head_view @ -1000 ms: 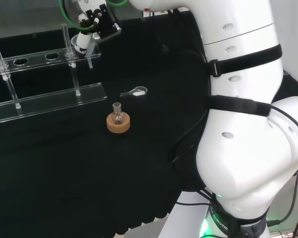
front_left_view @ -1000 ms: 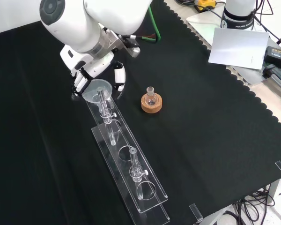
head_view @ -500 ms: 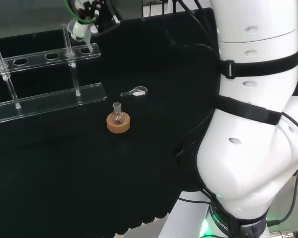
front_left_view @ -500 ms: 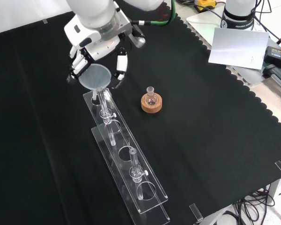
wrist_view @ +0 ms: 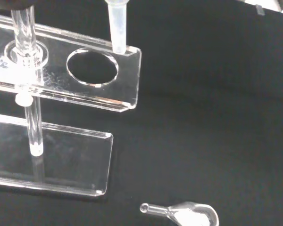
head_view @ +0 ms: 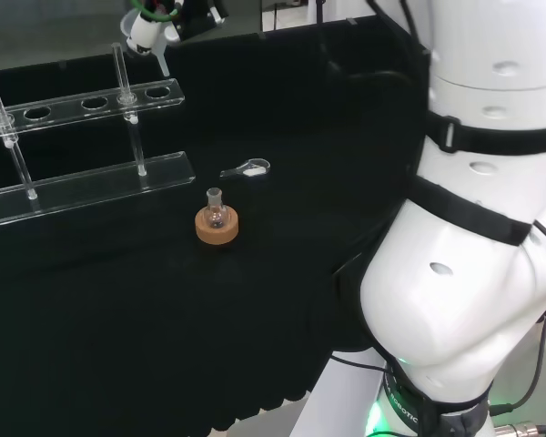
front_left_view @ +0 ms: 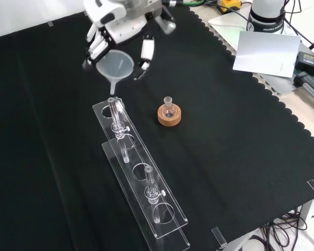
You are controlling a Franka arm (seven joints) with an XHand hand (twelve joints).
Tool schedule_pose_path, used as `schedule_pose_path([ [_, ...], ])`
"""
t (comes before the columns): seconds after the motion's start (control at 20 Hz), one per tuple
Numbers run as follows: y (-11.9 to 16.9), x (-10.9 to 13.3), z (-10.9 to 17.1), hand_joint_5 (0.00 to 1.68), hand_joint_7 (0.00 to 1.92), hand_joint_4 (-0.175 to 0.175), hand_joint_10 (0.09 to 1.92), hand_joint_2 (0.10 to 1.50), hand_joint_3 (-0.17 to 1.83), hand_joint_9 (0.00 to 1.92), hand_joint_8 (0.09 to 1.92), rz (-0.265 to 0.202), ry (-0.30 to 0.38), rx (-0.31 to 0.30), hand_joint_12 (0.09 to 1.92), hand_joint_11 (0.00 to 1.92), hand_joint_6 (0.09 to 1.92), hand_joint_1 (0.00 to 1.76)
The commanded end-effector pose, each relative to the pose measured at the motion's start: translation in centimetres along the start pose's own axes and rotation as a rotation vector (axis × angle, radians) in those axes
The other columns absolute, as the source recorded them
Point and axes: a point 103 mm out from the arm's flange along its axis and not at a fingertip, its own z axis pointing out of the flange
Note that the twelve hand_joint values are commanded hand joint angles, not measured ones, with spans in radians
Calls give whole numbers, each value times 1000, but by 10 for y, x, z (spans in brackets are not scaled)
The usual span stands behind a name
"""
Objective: Pick up the funnel from the transparent funnel stand.
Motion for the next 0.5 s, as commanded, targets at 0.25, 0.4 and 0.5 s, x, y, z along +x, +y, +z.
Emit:
schedule_pose_path([
  [0.25,-98,-11,-2,563,678,-63,516,781,553,978,757,76,42,-20,1233,692,92,706],
  [0.4,-110,-10,5,564,677,-63,515,780,555,978,758,84,48,-10,1233,693,92,705],
  [0.5,-118,-10,11,564,676,-63,513,779,556,978,759,89,55,-5,1232,693,92,705],
])
